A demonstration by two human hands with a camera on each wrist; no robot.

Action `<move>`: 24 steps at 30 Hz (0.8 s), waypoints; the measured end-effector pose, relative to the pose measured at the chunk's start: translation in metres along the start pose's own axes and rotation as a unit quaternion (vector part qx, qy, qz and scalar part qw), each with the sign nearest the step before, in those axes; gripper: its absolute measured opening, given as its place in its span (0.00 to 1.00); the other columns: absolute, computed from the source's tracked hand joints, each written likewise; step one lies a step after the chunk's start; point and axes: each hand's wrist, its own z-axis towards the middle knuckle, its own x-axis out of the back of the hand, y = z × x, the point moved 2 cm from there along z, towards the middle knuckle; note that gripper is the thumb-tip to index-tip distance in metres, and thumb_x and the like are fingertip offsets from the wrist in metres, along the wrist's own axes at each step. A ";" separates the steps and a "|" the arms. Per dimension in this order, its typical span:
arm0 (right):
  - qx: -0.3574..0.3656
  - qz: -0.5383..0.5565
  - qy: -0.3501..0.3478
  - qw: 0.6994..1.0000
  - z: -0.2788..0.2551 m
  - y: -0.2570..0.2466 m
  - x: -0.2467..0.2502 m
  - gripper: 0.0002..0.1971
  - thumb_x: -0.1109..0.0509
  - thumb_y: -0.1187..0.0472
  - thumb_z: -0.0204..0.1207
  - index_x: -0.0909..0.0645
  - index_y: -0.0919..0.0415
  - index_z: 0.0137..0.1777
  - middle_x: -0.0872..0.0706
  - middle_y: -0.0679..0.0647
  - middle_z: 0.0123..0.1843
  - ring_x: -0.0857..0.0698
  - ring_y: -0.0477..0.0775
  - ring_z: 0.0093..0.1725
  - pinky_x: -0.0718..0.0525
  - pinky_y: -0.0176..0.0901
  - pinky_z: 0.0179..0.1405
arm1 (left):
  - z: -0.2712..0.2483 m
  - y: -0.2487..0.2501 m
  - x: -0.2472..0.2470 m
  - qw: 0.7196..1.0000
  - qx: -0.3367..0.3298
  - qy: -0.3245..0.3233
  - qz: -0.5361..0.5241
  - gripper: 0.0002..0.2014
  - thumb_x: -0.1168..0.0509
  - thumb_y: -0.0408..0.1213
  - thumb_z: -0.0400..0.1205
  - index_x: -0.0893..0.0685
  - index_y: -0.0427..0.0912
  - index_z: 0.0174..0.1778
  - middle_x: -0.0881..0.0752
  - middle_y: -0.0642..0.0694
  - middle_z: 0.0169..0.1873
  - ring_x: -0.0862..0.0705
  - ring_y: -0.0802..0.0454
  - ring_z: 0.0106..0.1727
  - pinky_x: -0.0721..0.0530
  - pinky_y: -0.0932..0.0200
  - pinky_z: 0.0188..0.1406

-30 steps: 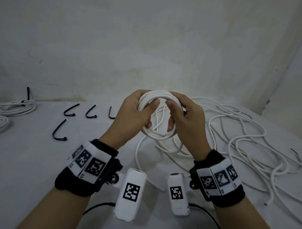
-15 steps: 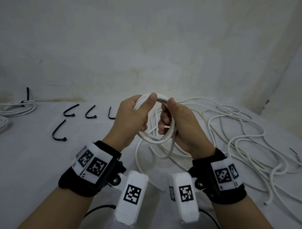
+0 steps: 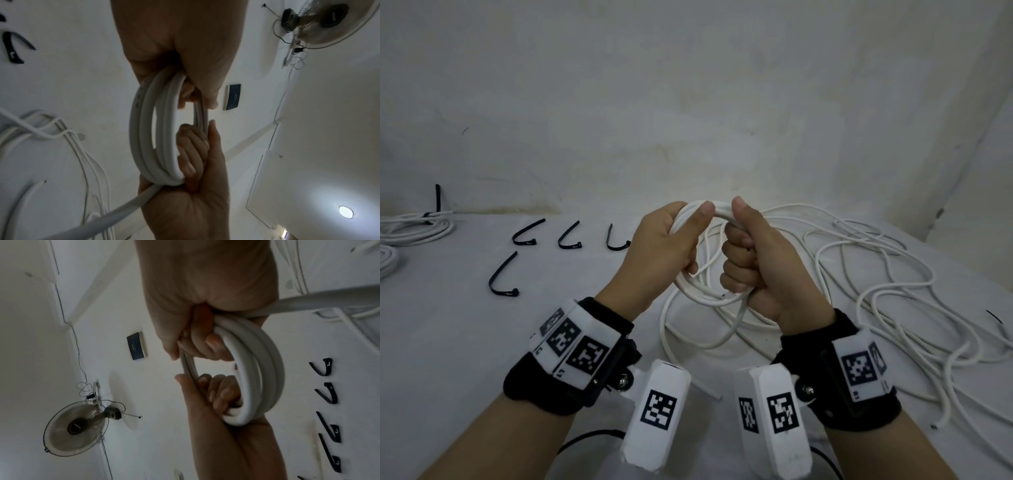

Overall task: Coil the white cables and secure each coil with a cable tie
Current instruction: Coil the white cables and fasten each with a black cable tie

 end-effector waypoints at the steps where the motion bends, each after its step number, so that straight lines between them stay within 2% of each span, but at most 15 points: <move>1: 0.006 0.006 0.013 1.000 0.000 0.000 0.000 0.25 0.41 0.45 0.82 0.41 0.53 0.25 0.44 0.45 0.17 0.47 0.43 0.13 0.43 0.33 0.15 | 0.001 0.001 0.001 1.000 0.005 -0.011 -0.004 0.16 0.40 0.47 0.83 0.24 0.39 0.35 0.30 0.54 0.19 0.30 0.58 0.20 0.22 0.62 0.24; 5: 0.033 0.048 0.049 0.997 0.001 -0.003 0.002 0.25 0.40 0.47 0.83 0.42 0.54 0.26 0.45 0.45 0.16 0.47 0.43 0.13 0.46 0.33 0.16 | 0.001 0.003 0.000 0.998 0.040 -0.037 -0.014 0.16 0.45 0.48 0.85 0.19 0.41 0.43 0.24 0.52 0.24 0.23 0.58 0.23 0.17 0.53 0.35; 7: 0.044 0.056 0.059 0.996 0.001 -0.003 0.004 0.25 0.40 0.46 0.83 0.42 0.54 0.26 0.45 0.46 0.17 0.47 0.44 0.13 0.44 0.34 0.15 | 0.001 0.001 0.000 0.998 0.046 -0.031 0.021 0.17 0.43 0.49 0.85 0.18 0.38 0.48 0.23 0.50 0.27 0.21 0.58 0.27 0.16 0.56 0.36; 9: 0.048 0.057 0.064 0.995 0.002 -0.003 0.006 0.25 0.40 0.46 0.82 0.42 0.54 0.27 0.45 0.46 0.17 0.46 0.44 0.14 0.41 0.34 0.15 | 0.001 -0.002 0.002 0.998 0.038 -0.023 0.043 0.17 0.38 0.45 0.83 0.18 0.31 0.50 0.23 0.46 0.29 0.21 0.57 0.29 0.14 0.61 0.34; 10: 0.047 0.058 0.063 0.995 0.002 -0.003 0.007 0.25 0.40 0.46 0.82 0.42 0.54 0.27 0.45 0.46 0.17 0.46 0.44 0.14 0.40 0.34 0.14 | 0.001 -0.003 0.003 0.998 0.037 -0.021 0.045 0.15 0.35 0.42 0.81 0.18 0.30 0.49 0.23 0.45 0.29 0.21 0.57 0.29 0.14 0.62 0.34; 13: 0.045 0.060 0.054 0.996 0.003 -0.001 0.007 0.25 0.41 0.46 0.83 0.42 0.54 0.27 0.45 0.46 0.17 0.46 0.44 0.13 0.40 0.33 0.14 | 0.001 -0.004 0.007 0.998 0.051 -0.013 0.039 0.09 0.28 0.37 0.77 0.14 0.35 0.46 0.18 0.45 0.28 0.17 0.58 0.27 0.17 0.66 0.31; 19: 0.058 0.044 0.031 0.997 0.002 -0.003 0.006 0.24 0.42 0.47 0.83 0.43 0.55 0.27 0.46 0.46 0.18 0.46 0.44 0.14 0.40 0.34 0.14 | -0.001 -0.005 0.006 0.998 0.060 0.029 -0.007 0.06 0.25 0.31 0.72 0.13 0.35 0.41 0.14 0.45 0.25 0.15 0.55 0.26 0.16 0.64 0.29; 24: 0.074 0.032 0.034 0.996 -0.001 -0.006 0.007 0.24 0.41 0.47 0.83 0.42 0.55 0.27 0.45 0.47 0.18 0.46 0.44 0.14 0.42 0.35 0.16 | 0.000 -0.001 0.008 0.998 0.059 -0.022 0.003 0.07 0.24 0.34 0.68 0.12 0.39 0.39 0.13 0.49 0.26 0.13 0.53 0.29 0.13 0.63 0.35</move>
